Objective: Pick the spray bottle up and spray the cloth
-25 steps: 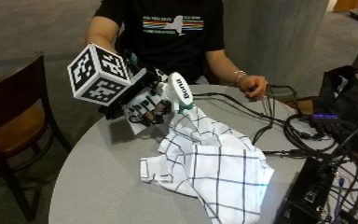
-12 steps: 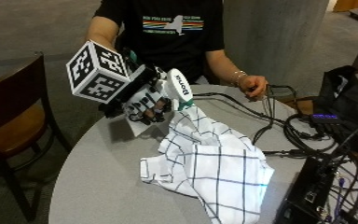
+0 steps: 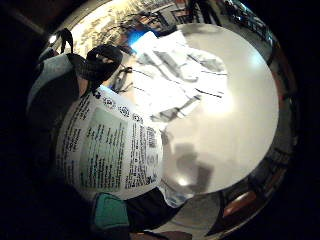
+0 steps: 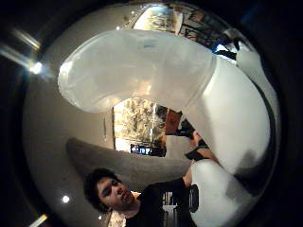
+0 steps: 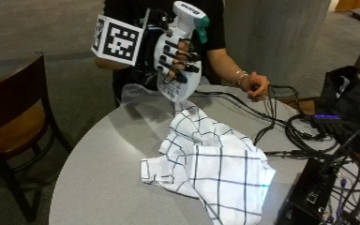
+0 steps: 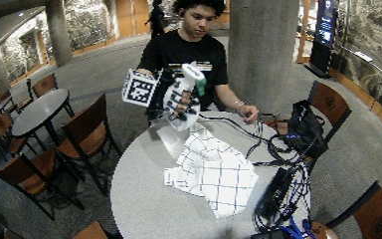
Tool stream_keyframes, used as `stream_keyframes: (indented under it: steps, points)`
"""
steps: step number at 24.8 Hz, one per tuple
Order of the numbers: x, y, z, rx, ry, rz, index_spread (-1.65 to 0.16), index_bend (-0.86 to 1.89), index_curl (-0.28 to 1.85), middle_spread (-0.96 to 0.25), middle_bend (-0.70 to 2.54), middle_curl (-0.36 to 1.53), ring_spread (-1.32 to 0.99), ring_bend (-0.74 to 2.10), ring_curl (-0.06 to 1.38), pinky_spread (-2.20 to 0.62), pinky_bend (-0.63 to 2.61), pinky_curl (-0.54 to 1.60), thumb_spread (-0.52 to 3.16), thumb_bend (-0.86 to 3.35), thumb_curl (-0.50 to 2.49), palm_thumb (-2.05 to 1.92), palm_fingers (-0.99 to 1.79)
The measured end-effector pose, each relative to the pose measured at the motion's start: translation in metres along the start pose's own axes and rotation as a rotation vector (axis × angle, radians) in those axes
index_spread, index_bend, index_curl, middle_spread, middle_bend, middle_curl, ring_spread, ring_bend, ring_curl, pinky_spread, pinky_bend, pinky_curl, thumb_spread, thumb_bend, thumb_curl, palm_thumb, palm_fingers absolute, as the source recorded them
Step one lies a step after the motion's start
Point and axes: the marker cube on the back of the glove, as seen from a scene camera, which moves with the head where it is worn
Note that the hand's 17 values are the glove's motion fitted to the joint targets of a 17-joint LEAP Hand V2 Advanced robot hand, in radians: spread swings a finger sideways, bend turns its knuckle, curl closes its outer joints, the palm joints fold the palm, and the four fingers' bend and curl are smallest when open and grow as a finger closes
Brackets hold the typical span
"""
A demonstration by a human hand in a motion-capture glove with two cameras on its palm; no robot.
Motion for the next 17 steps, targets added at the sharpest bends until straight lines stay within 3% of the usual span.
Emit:
stream_keyframes:
  steps: [5, 17]
  points:
    - [-0.014, -0.004, 0.053, 0.018, -0.072, -0.146, -0.19, 0.29, 0.61, -0.08, 0.26, 0.48, -0.09, 0.30, 0.41, 0.21, 0.18, 0.30, 0.27, -0.03, 0.81, 0.96, 1.15]
    - [0.003, -0.012, 0.166, 0.020, -0.110, -0.243, -0.19, 0.29, 0.62, -0.09, 0.27, 0.49, -0.10, 0.28, 0.40, 0.18, 0.15, 0.29, 0.31, -0.03, 0.81, 0.98, 1.11]
